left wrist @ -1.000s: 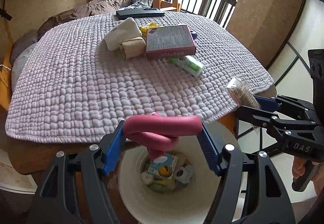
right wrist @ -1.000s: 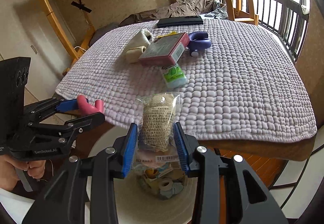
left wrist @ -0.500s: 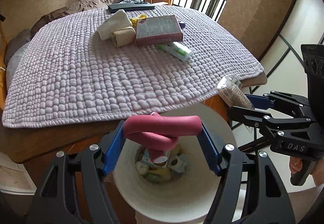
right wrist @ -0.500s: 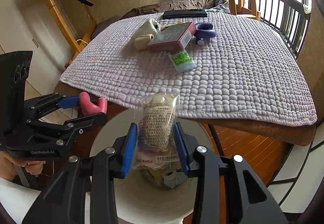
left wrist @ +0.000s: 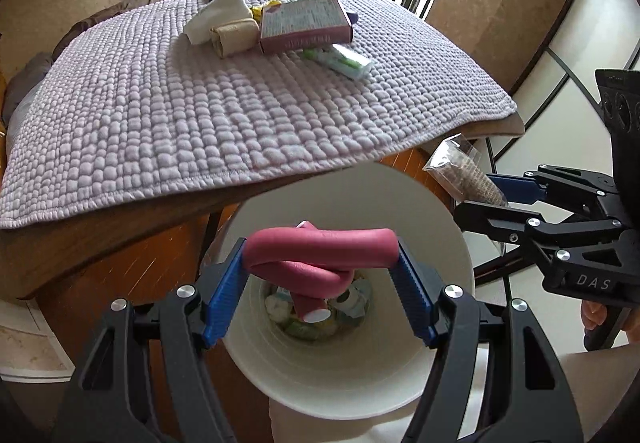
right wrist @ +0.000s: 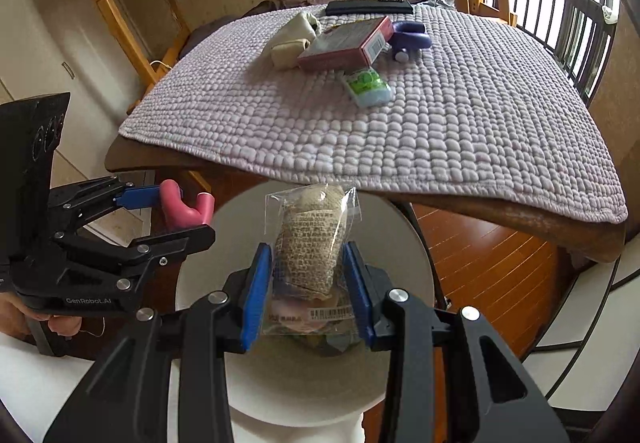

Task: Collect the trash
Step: 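Carry the pink curler and clear sponge bag in both tools over the white bin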

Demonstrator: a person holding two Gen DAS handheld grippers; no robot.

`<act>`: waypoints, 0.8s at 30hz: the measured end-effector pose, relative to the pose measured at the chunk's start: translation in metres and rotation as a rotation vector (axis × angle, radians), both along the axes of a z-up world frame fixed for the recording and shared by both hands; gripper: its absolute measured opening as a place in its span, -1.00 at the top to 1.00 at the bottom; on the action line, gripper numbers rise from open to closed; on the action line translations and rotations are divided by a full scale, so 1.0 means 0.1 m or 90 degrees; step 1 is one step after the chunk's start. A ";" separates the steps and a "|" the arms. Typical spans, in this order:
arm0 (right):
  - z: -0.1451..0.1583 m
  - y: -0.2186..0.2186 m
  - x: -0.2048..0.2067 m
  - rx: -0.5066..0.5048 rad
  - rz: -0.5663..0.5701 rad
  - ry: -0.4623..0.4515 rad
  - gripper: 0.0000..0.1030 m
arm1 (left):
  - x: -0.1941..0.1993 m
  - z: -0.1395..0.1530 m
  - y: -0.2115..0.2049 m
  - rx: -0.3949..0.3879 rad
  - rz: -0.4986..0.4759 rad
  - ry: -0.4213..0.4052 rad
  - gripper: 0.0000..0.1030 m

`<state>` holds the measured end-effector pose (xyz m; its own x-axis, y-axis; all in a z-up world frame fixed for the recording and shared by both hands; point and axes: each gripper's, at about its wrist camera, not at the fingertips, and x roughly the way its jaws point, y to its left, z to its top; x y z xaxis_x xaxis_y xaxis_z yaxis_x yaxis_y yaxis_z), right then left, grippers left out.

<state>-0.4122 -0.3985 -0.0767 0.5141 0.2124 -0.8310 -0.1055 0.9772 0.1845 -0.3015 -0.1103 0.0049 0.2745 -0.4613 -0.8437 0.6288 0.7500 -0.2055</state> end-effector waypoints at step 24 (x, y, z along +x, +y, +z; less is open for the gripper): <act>-0.29 0.02 -0.03 -0.005 0.019 0.042 0.28 | -0.02 -0.30 -0.09 0.041 0.006 0.023 -0.37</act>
<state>-0.4151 -0.3963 -0.1055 0.4515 0.2195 -0.8648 -0.1223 0.9753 0.1837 -0.3038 -0.1192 -0.0253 0.2471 -0.4028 -0.8813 0.6151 0.7680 -0.1786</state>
